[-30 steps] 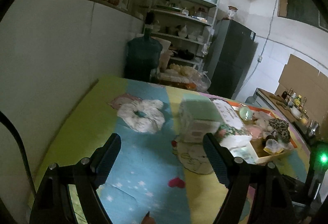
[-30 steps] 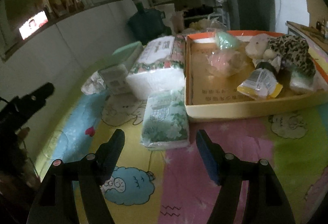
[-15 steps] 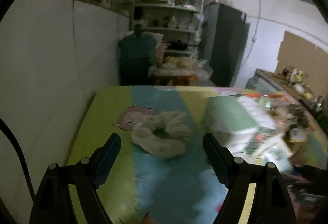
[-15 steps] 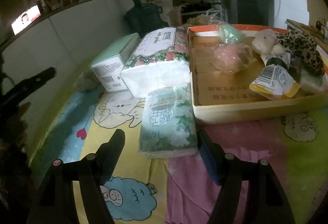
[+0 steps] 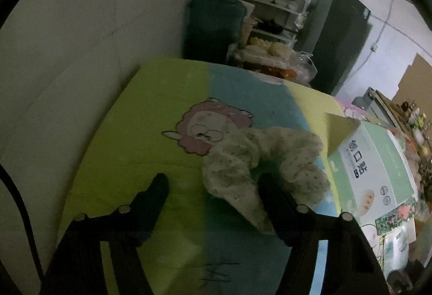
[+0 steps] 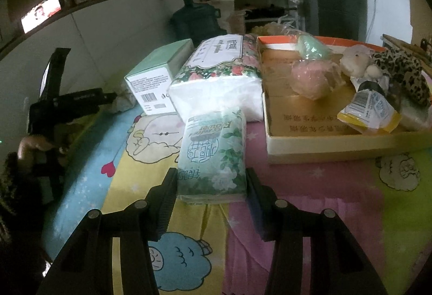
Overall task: Organize soft objects
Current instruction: 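Grasp the white floral scrunchie with the left tool while the right tool grasps the green-leaf tissue pack, then carry the scrunchie with the left tool while the right tool carries the tissue pack into the tray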
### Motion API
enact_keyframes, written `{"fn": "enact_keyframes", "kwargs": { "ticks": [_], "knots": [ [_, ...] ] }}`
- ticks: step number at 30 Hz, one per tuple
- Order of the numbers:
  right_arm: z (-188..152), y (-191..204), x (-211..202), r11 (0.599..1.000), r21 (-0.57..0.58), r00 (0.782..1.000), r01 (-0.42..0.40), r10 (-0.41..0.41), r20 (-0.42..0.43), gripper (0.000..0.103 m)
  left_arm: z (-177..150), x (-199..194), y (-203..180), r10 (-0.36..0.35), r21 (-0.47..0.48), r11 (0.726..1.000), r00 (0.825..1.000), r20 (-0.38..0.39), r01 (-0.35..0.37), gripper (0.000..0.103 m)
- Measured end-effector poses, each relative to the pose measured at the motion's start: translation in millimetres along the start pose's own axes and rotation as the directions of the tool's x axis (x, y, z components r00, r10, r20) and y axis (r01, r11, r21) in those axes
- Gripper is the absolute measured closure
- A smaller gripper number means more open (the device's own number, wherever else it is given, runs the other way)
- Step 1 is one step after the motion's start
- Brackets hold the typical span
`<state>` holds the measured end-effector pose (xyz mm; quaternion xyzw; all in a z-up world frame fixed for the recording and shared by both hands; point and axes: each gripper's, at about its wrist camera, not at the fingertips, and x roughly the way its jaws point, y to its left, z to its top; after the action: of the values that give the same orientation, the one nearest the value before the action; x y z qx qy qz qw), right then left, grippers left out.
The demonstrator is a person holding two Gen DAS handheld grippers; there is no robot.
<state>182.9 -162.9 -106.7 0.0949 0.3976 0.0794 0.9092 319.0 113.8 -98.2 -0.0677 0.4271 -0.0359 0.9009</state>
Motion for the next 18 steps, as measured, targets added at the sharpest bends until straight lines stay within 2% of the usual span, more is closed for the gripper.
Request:
{"fn": "enact_keyframes", "kwargs": {
  "ticks": [1,2,3,5,10,18],
  "knots": [
    [-0.1,0.0,-0.1,1.0,0.001,1.0,0.0,0.0,0.0,0.053,-0.8,0.5,-4.0,0.011,0.017,1.0,1.0,-0.002,-0.011,0.047],
    [-0.1,-0.2,-0.2,1.0,0.002,1.0,-0.001,0.001,0.001,0.053,-4.3,-0.7,-4.0,0.012,0.025,1.0,1.0,-0.001,-0.011,0.062],
    [-0.4,-0.2,-0.3,1.0,0.004,1.0,-0.003,0.003,0.001,0.053,-5.1,-1.0,-6.3,-0.003,0.034,0.999,1.0,-0.001,0.003,0.069],
    [-0.2,-0.6,-0.2,1.0,0.005,1.0,-0.004,0.004,0.002,0.053,-5.2,-2.7,-10.1,-0.031,0.046,0.998,1.0,-0.005,0.031,0.09],
    [-1.8,-0.3,-2.2,1.0,0.003,1.0,-0.011,0.011,0.007,0.054,-8.1,-9.5,-13.5,-0.053,0.051,0.997,0.998,0.015,0.052,0.094],
    [-6.8,3.2,-10.4,0.999,-0.01,0.999,-0.033,0.033,0.015,0.056,-12.6,-29.7,-13.2,-0.061,0.034,0.998,0.995,0.081,0.058,0.095]
  ]
}}
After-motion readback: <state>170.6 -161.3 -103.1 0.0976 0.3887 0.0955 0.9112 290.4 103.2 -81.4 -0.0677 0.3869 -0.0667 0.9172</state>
